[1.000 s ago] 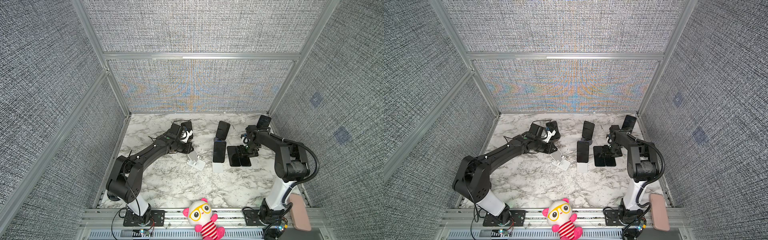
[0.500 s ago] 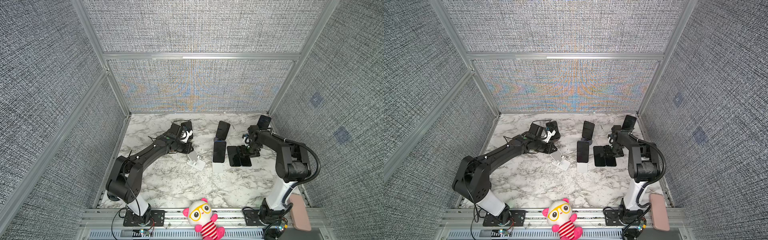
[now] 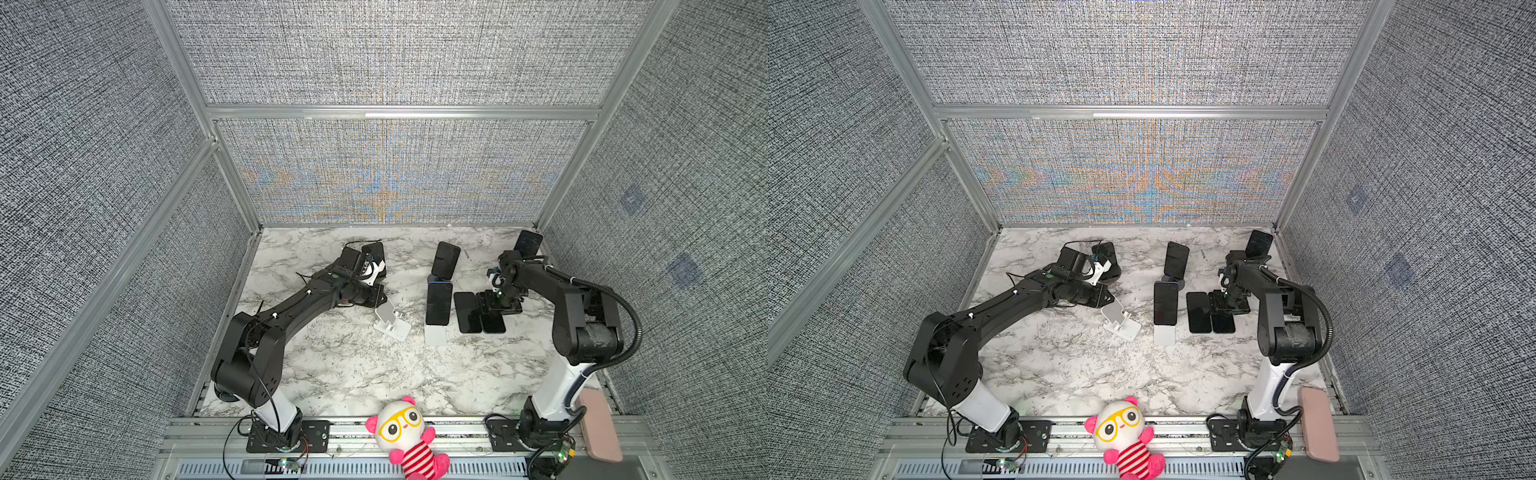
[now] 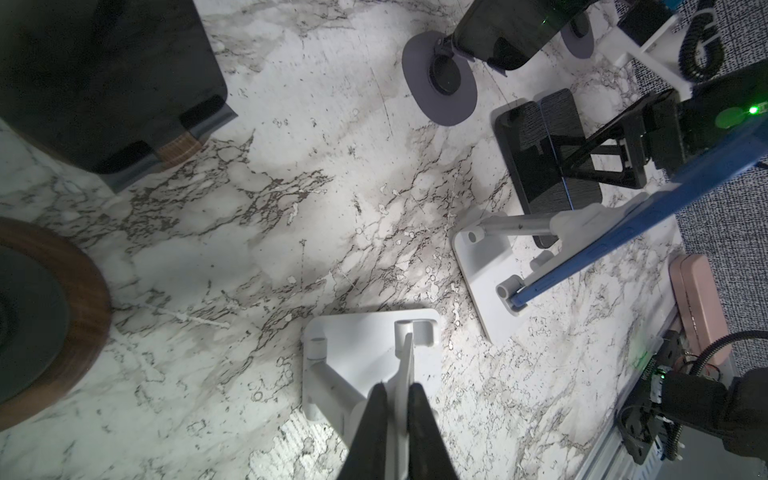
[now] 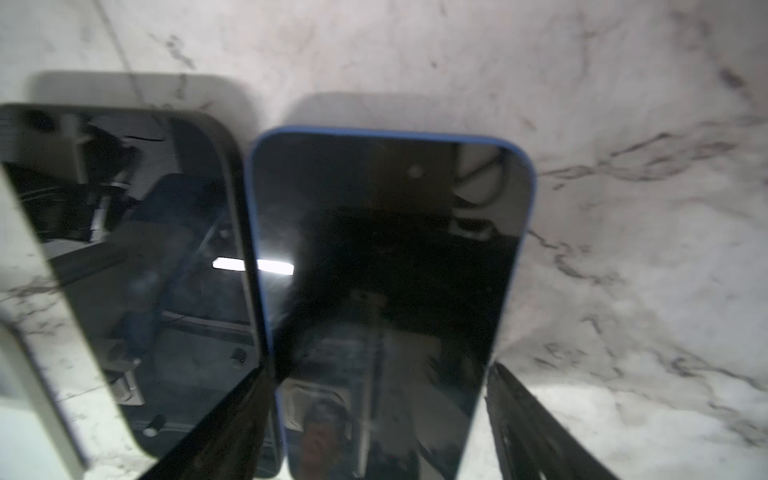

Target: Remove the phone from the phone stand

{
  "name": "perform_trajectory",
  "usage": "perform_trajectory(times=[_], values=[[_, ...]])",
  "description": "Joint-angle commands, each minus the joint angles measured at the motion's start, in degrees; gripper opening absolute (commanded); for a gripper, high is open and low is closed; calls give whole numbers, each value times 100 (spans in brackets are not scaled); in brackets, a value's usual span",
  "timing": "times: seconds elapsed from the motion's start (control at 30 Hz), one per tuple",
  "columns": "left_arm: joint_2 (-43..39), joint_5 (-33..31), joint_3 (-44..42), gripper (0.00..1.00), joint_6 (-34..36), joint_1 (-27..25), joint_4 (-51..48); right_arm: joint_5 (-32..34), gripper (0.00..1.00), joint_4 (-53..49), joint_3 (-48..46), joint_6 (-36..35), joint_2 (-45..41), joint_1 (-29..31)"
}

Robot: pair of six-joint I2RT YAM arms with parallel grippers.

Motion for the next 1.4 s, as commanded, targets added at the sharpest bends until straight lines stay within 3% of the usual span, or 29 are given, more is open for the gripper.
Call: perform_trajectory(times=[0.0,0.2,0.53,0.73,0.93,1.17,1.37], values=[[-37,11,3,11,-33,5,-141,-289,80,-80,18,85,-168,8],[-24,-18,46,5,-50,5,-219,198,81,-332,124,361,-776,-2],[-289,-115,71,0,-159,-13,-443,53,80,-582,159,463,-1676,75],[-791,-678,178,0,-95,-13,-1011,6,80,-613,185,437,-1963,233],[-1137,-1681,250,0,-392,39,-1951,-115,80,-593,220,435,-2077,368],[-1799,-1882,-441,0,-503,577,-1943,-454,80,-590,282,507,-2249,420],[-2145,-1592,-1056,0,-423,1297,-1274,-1509,80,-565,297,280,-2516,472]])
